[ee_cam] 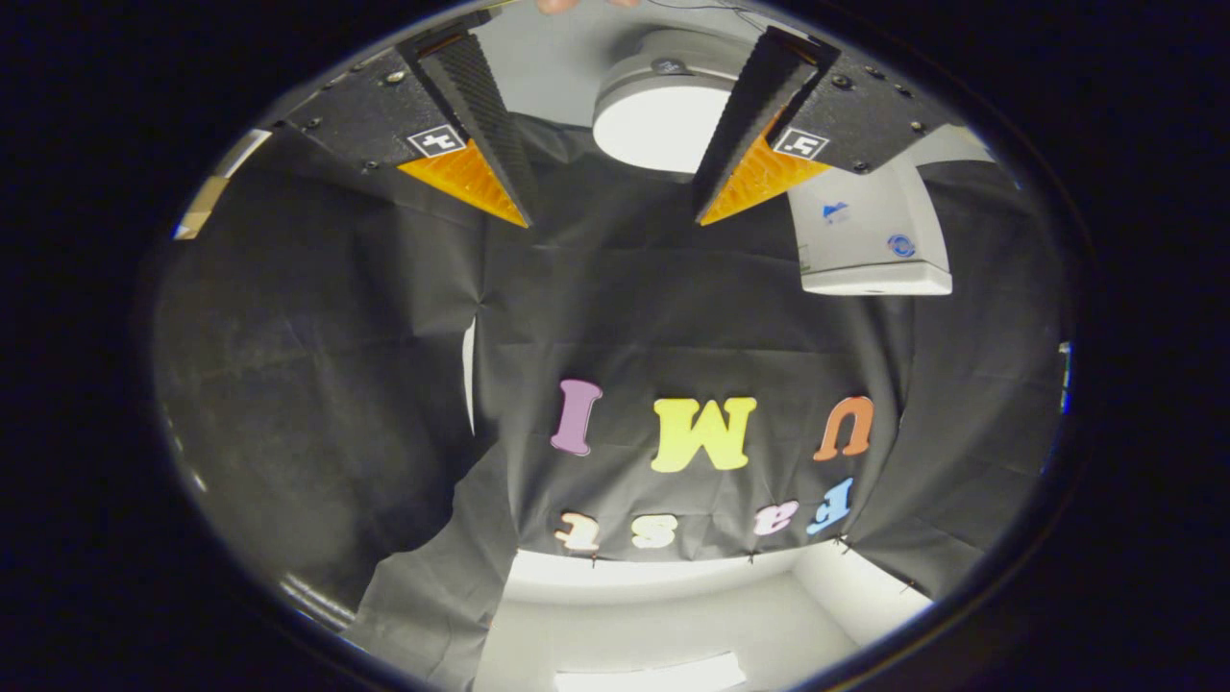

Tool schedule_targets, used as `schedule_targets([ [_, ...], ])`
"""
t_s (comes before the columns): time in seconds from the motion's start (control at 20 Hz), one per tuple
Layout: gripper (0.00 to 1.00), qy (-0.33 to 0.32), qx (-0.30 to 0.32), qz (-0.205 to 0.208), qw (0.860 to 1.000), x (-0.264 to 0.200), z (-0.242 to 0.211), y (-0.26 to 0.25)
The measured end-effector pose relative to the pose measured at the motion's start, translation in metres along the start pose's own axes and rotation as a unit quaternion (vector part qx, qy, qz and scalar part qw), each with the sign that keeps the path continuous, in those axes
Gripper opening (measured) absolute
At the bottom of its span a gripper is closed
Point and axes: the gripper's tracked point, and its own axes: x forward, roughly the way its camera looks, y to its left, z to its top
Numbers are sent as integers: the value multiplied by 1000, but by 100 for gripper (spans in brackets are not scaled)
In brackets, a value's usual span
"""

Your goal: Open the toilet lid.

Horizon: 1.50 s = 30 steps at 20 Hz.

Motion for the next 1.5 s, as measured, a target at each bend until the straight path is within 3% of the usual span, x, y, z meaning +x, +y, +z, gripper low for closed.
schedule_targets([
  [0.25, 100, 49, 50, 9, 998, 5, -38, 13],
  [0.8, 100, 138, 58, 19, 989, 36, -104, 40],
  [1.05, 100, 214, 81, 23, 973, 51, -146, 51],
  [1.3, 98, 244, 118, 17, 962, 53, -175, 50],
  [1.5, 98, 301, 163, 11, 940, 59, -215, 55],
])
